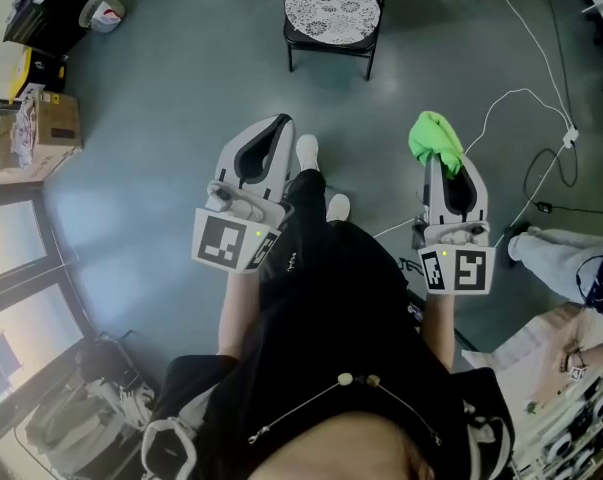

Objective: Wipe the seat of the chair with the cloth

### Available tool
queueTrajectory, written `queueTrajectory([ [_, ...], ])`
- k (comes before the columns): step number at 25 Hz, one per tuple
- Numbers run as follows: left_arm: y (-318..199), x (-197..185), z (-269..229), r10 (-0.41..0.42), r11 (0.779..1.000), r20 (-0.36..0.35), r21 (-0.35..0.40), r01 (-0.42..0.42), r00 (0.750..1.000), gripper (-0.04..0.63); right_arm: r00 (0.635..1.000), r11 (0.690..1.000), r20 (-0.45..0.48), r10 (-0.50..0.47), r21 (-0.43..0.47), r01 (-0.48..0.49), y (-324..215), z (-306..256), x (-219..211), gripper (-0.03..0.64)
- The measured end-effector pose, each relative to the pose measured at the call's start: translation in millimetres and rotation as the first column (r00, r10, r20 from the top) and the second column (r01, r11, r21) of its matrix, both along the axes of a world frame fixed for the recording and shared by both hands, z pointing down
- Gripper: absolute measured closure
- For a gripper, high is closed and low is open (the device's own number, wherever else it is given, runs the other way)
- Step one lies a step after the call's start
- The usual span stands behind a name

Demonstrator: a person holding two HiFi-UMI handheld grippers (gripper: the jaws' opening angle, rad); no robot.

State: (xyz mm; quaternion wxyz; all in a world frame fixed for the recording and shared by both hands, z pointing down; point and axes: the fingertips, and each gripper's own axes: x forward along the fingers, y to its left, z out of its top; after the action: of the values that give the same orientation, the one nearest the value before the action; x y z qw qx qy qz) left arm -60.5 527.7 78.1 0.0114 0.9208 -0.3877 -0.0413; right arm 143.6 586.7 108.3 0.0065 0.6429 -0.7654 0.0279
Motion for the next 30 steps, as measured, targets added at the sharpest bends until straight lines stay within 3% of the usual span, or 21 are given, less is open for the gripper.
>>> queueTrajectory([
  [8, -74.1, 6.9, 7.9, 0.029, 0.999, 0.003, 0.019, -0.030, 1.000, 0.589, 1.000, 1.000, 0.004, 0.026, -0.008, -0.026, -59.5, 4.7, 1.2, 0.526],
  [20, -282.5, -33.4, 10.5, -0.027, 1.000, -0.028, 0.003, 0.027, 0.999, 0.589, 1.000, 1.000, -0.031, 0.003, -0.030, -0.004, -270.0, 2.7, -38.4, 0.526],
  [26, -342.8, -44.6, 28.6, -0.039, 0.998, -0.021, -0.043, 0.038, 0.999, 0.589, 0.995, 0.997, -0.091, -0.030, -0.074, 0.024, -339.4, 18.1, -48.4, 0.526],
  [30, -371.8, -29.9, 41.6, -0.033, 0.998, -0.016, -0.058, 0.032, 0.999, 0.589, 0.985, 0.990, -0.152, -0.075, -0.128, 0.056, -377.9, 43.3, -41.0, 0.526],
])
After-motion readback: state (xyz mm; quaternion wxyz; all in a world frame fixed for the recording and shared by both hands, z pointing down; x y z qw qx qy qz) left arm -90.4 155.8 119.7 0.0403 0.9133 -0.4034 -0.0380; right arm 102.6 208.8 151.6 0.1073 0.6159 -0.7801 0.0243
